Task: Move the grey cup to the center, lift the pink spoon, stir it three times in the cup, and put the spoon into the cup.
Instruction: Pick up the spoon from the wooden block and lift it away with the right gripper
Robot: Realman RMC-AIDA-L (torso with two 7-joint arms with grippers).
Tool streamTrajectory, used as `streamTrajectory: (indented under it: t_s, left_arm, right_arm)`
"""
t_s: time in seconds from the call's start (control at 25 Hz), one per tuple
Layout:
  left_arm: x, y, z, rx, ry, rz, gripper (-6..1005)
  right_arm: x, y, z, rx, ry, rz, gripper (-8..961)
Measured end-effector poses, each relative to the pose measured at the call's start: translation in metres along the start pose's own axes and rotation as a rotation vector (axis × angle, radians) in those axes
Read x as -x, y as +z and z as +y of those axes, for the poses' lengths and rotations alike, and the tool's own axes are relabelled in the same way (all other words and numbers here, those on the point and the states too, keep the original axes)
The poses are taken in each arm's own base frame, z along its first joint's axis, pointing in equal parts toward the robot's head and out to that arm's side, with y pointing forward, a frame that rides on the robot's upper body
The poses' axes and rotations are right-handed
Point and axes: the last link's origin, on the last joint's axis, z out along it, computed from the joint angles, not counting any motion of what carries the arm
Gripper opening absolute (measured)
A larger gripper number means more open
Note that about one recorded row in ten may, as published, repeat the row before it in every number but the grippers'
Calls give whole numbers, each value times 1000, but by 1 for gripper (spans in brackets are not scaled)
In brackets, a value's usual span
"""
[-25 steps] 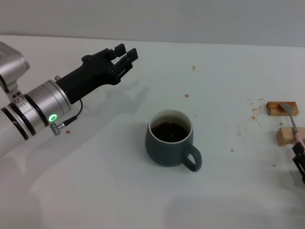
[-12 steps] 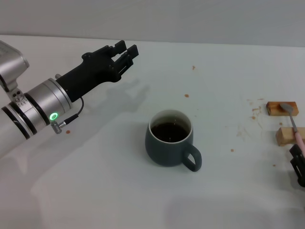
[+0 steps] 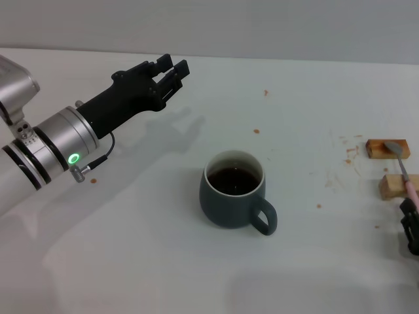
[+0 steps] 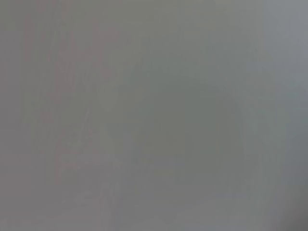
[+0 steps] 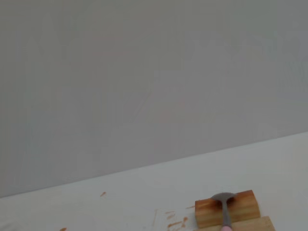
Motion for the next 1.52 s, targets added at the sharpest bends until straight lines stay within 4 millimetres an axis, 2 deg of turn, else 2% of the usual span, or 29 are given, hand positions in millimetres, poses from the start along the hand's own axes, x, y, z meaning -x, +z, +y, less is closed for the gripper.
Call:
streamTrajectory:
  t_s: [0.32, 0.96, 1.08, 1.52]
  left_arm:
    - [0, 1, 0, 1, 3, 0, 384]
    - [-1, 1, 0, 0, -1, 2, 383]
    - [-1, 1, 0, 2, -2, 4, 383]
    - [-2, 1, 0, -3, -8, 11, 383]
  right_arm:
    - [0, 2, 0, -1, 0, 0, 302]
    - [2, 6, 0, -2, 8, -2, 233]
    - [1, 6, 0, -4, 10, 1, 164]
    - [0, 6, -1, -10, 11, 10, 168]
